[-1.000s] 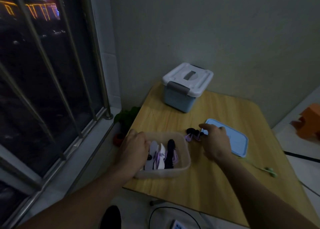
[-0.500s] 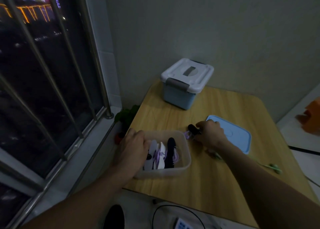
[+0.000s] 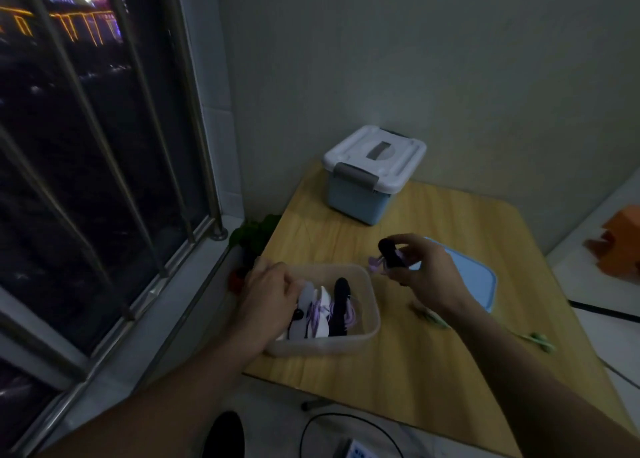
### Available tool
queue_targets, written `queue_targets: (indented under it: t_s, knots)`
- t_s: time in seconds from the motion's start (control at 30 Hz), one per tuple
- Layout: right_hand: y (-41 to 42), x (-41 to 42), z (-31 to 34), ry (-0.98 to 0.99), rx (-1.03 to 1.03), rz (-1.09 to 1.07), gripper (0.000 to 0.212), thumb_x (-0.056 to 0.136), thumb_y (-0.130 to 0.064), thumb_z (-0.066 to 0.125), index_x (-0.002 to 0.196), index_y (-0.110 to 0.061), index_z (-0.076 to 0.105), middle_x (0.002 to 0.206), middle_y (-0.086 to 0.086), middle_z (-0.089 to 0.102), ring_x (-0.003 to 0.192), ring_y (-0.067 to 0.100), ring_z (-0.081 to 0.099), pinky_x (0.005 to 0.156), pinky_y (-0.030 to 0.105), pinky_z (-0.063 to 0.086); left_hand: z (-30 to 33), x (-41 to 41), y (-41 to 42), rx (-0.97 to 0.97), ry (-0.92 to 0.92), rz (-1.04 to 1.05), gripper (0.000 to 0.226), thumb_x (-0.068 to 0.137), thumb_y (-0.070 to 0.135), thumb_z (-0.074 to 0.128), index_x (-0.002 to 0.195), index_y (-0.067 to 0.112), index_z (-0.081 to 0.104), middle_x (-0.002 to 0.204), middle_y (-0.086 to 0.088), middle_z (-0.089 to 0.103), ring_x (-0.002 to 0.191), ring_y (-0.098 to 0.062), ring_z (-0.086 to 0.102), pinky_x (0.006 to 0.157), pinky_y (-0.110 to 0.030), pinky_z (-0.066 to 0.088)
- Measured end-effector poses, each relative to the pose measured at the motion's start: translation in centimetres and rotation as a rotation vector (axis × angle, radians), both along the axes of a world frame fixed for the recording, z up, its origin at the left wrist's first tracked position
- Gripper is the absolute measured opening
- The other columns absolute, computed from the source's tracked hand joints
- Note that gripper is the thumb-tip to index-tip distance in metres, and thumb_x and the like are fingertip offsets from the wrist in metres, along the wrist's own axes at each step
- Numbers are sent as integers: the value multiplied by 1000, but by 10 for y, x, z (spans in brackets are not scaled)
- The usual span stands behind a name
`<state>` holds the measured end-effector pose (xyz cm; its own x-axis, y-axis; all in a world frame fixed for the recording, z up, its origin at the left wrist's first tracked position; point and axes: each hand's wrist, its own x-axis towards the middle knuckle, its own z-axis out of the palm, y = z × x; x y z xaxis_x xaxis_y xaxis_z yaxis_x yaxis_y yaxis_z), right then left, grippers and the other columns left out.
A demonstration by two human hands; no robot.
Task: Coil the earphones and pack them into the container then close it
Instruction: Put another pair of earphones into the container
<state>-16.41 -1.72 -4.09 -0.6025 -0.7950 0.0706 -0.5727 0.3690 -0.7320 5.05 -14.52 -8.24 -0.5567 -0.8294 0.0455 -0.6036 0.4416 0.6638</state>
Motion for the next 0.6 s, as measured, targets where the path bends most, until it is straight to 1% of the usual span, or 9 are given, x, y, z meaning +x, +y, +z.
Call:
queue_targets:
  t_s: [0.03, 0.1, 0.2, 0.27, 0.37, 0.4, 0.47, 0.53, 0.6]
  knots:
    - [2, 2, 7, -25, -30, 13, 45, 77, -10, 79, 117, -26, 67, 90, -5, 72, 84, 13, 68, 78, 46, 59, 1, 1, 0, 15, 20, 8, 20, 96, 32, 50, 84, 17, 55, 106, -1, 45, 92, -18, 54, 74, -28, 39]
    - [5, 8, 19, -74, -81, 57, 47, 77, -2, 78, 118, -24, 69, 90, 0, 74, 81, 16, 69, 74, 42, 61, 2, 3, 1, 41, 57, 26, 17, 97, 27, 49, 86, 17, 57, 105, -2, 46, 90, -18, 53, 73, -27, 38]
    - [8, 17, 40, -142, -119, 129, 47, 77, 0, 79, 118, -21, 69, 92, 5, 74, 81, 21, 69, 68, 36, 62, 3, 6, 0, 80, 98, 58, 16, 97, 20, 48, 89, 14, 61, 106, -3, 48, 91, -19, 54, 72, -27, 38]
    - [9, 24, 50, -195, -102, 174, 46, 76, -2, 81, 116, -21, 70, 96, 6, 73, 83, 23, 70, 69, 39, 62, 3, 8, 1, 105, 110, 64, 18, 97, 18, 47, 98, 14, 64, 110, -3, 49, 94, -19, 55, 71, -26, 41]
    - [9, 37, 59, -167, -5, 232, 48, 76, -8, 82, 119, -23, 69, 109, -1, 69, 87, 16, 71, 78, 39, 62, 4, 11, 3, 138, 135, 46, 23, 99, 16, 45, 112, 18, 64, 115, 1, 46, 93, -12, 53, 60, -13, 38]
    - [9, 43, 60, -180, 20, 247, 48, 76, -8, 82, 120, -23, 68, 110, -1, 67, 88, 16, 72, 80, 38, 62, 4, 12, 4, 148, 140, 42, 24, 99, 15, 45, 115, 18, 63, 117, 2, 45, 94, -10, 53, 59, -10, 38]
    - [6, 55, 59, -197, 73, 261, 45, 78, -6, 80, 119, -22, 69, 110, -1, 66, 88, 17, 72, 81, 39, 61, 4, 12, 6, 167, 138, 30, 26, 99, 14, 45, 120, 18, 61, 121, 1, 44, 100, -11, 52, 67, -13, 42]
    - [1, 65, 51, -174, 134, 250, 44, 79, -7, 79, 119, -23, 68, 108, -3, 66, 90, 17, 71, 82, 40, 61, 3, 12, 8, 175, 119, 16, 29, 99, 12, 45, 123, 18, 59, 125, -2, 45, 109, -16, 53, 82, -24, 47]
    - [-4, 74, 44, -135, 197, 243, 48, 78, -11, 79, 122, -25, 65, 107, -5, 65, 93, 17, 68, 83, 43, 60, 2, 14, 9, 171, 104, 4, 31, 99, 10, 43, 125, 17, 58, 128, -5, 46, 115, -21, 53, 92, -31, 48]
